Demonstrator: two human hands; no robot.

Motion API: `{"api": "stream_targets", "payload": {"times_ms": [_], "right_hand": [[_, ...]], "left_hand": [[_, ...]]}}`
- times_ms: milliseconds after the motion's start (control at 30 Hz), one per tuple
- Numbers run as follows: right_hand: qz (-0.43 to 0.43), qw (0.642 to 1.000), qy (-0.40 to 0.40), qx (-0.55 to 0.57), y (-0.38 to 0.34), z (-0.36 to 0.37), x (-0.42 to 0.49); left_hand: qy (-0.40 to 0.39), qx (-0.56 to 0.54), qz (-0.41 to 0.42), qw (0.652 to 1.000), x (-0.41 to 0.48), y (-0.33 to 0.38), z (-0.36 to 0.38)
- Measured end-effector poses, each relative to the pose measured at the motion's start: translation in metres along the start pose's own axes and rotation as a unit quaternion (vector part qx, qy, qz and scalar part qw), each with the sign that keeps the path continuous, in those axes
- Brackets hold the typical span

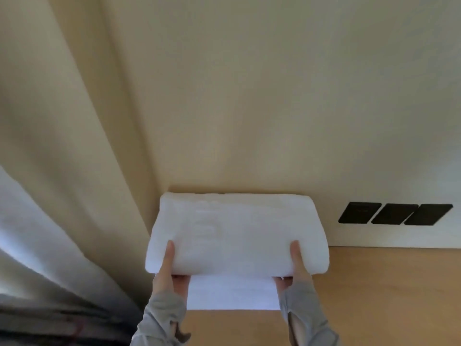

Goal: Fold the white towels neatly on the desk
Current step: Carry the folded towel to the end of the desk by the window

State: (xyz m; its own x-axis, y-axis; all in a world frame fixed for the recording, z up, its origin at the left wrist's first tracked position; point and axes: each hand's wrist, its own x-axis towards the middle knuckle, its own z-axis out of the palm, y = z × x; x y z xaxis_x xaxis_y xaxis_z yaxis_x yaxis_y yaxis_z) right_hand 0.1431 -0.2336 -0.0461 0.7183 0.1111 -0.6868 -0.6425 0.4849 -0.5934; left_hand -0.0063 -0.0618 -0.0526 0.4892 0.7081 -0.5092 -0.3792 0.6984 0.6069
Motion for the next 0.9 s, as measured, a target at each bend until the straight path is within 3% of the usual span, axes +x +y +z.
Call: {"api": "stream_targets", "payload": {"times_ms": [100,200,333,467,633,900], "right_hand": [[-0.067,0.991,0.058,-0.1,-0.016,-0.013,0.005],[-0.072,0.979,0.014,-0.188,-0.042,-0.02,0.014],[-0.011,0.945,-0.036,-0.325,-0.076,-0.009,0.024],[0.013,0.905,-0.039,-0.423,-0.091,0.01,0.024],[-0.167,0.885,-0.006,-0.435,-0.073,0.003,0.029],[-0.197,0.869,0.001,-0.453,-0.058,-0.001,0.042]], "left_hand": [[0.086,0.14,0.034,0.986,0.013,0.027,-0.016],[0.009,0.278,-0.033,0.96,0.033,0.062,-0.013],[-0.052,0.45,-0.068,0.889,0.052,0.083,0.013],[-0.043,0.465,-0.051,0.883,0.06,0.085,0.021],[0.004,0.446,0.07,0.892,0.064,0.087,0.014],[-0.003,0.489,0.043,0.871,0.068,0.079,0.015]]}}
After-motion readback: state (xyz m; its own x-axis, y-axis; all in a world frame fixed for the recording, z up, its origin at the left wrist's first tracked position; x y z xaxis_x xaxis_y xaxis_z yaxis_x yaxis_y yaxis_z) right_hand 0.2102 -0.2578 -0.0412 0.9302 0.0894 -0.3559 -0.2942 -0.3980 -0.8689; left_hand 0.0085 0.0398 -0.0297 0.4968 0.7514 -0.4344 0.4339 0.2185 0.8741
